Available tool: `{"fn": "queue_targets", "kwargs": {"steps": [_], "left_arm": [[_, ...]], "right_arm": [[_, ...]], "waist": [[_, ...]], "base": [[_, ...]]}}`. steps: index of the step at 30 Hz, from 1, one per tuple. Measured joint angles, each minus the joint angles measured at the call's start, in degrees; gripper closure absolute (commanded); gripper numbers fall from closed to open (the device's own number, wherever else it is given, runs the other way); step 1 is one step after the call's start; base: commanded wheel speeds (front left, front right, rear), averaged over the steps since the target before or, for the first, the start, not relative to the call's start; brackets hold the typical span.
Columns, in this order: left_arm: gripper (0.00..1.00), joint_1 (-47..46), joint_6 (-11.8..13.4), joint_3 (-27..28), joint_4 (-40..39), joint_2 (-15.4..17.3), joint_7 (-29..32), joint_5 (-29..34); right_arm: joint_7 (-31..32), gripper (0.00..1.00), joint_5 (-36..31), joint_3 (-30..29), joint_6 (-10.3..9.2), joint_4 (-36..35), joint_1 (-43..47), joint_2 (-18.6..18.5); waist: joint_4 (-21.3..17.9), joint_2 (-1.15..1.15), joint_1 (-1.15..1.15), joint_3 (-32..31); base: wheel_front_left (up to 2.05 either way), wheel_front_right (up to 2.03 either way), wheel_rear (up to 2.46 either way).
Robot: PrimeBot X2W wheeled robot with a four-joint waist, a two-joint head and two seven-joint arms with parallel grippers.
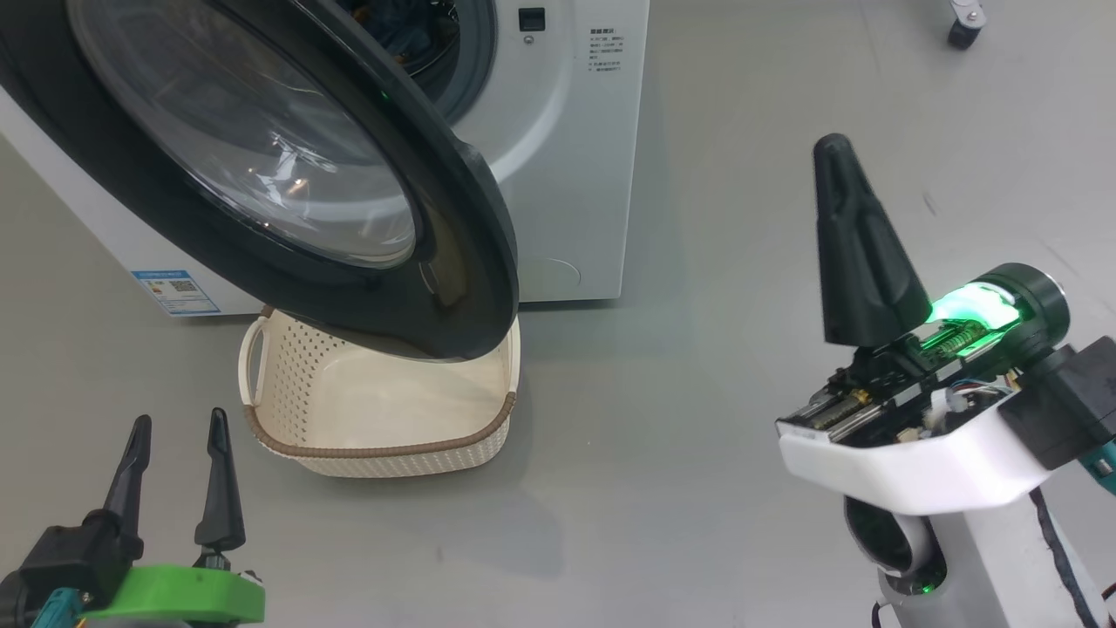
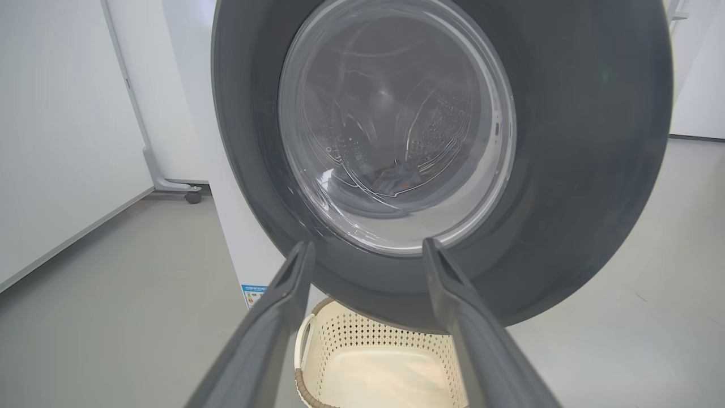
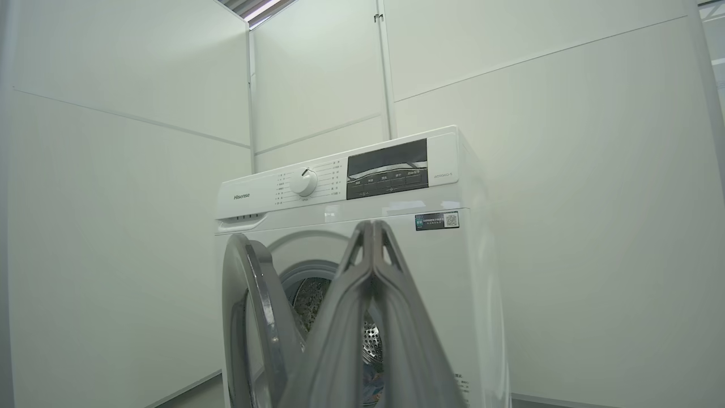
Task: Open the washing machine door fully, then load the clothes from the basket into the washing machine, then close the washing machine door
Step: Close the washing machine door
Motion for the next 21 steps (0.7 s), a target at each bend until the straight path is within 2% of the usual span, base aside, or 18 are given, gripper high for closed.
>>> {"fn": "queue_targets", "kwargs": {"steps": [8, 12, 21], "left_arm": [[0.0, -0.94, -0.43, -1.89, 0.82, -0.14, 0.0, -0.37], [0.0, -1.1, -0.43, -3.24, 1.18, -0.15, 0.0, -1.19], [0.0, -2.5, -0.44, -8.03, 0.29, -0.22, 0.0, -6.27]], "right_arm": [[0.0, 1.0, -0.51, 12.02, 0.0, -1.85, -0.82, -6.71], [0.0, 1.0, -0.47, 14.07, 0.0, -1.01, -1.04, -8.24], [0.0, 1.0, -0.24, 18.12, 0.0, 6.49, -1.1, -12.41]], "waist": [[3.15, 0.0, 0.0, 0.85], [4.69, 0.0, 0.0, 1.19], [10.97, 0.0, 0.0, 2.99]], "base": [[0.0, 0.0, 0.0], [0.0, 0.0, 0.0], [0.0, 0.0, 0.0]]}}
